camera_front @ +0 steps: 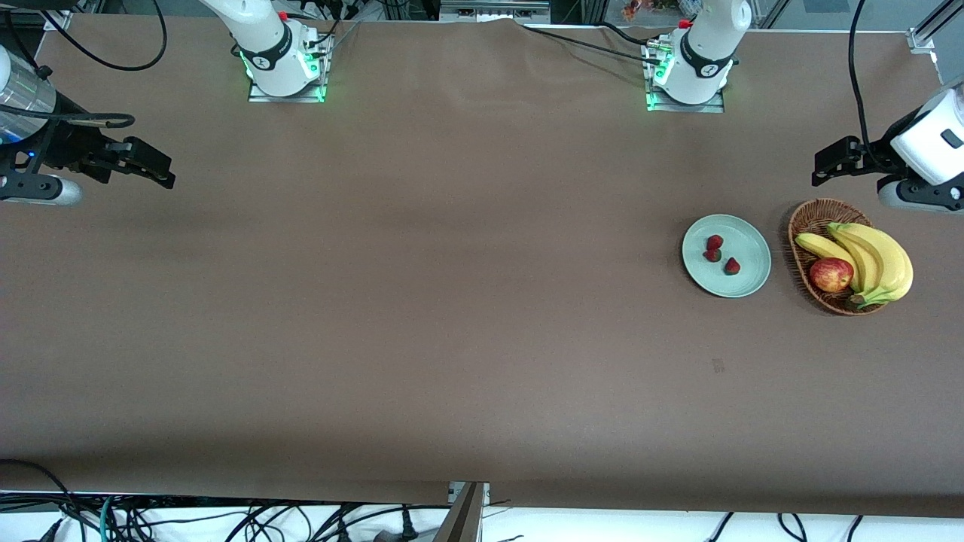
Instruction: Collect all strawberries into plate
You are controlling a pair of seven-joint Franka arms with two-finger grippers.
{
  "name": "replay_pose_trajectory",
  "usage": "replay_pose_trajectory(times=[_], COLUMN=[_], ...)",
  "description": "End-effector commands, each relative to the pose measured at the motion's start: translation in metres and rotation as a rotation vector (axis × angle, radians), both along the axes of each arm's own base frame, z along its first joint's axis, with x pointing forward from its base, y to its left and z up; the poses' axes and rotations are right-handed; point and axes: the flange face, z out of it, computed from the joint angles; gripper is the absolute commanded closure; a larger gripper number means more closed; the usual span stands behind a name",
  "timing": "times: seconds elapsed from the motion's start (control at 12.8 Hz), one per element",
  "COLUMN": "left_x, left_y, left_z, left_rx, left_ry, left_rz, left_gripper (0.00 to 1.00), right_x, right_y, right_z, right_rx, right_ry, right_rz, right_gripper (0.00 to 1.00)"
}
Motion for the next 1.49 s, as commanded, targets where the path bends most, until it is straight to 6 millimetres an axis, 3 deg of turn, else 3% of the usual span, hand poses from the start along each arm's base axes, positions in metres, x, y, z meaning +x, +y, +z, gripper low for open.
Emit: replay_pose_trajectory(times=[0.0, 0.24, 1.41], left_x=[-0.010, -0.009, -0.010], left_y=[-0.010, -0.020, -0.020], left_z=[0.010, 0.012, 0.012], left_rx=[-0.029, -0.025, -0.029], left_ry=[-0.022, -0.027, -0.022], left_rz=[-0.027, -0.014, 0.005], left_gripper=[0.00, 0.00, 0.00], right_x=[0.002, 0.002, 0.002], right_y=[-0.001, -0.001, -0.001], right_z=[0.005, 0.005, 0.005], right_rx=[-0.011, -0.011, -0.011], right_ry=[-0.009, -0.009, -0.009], right_rz=[0.000, 0.000, 0.000], right_gripper=[0.00, 0.00, 0.00])
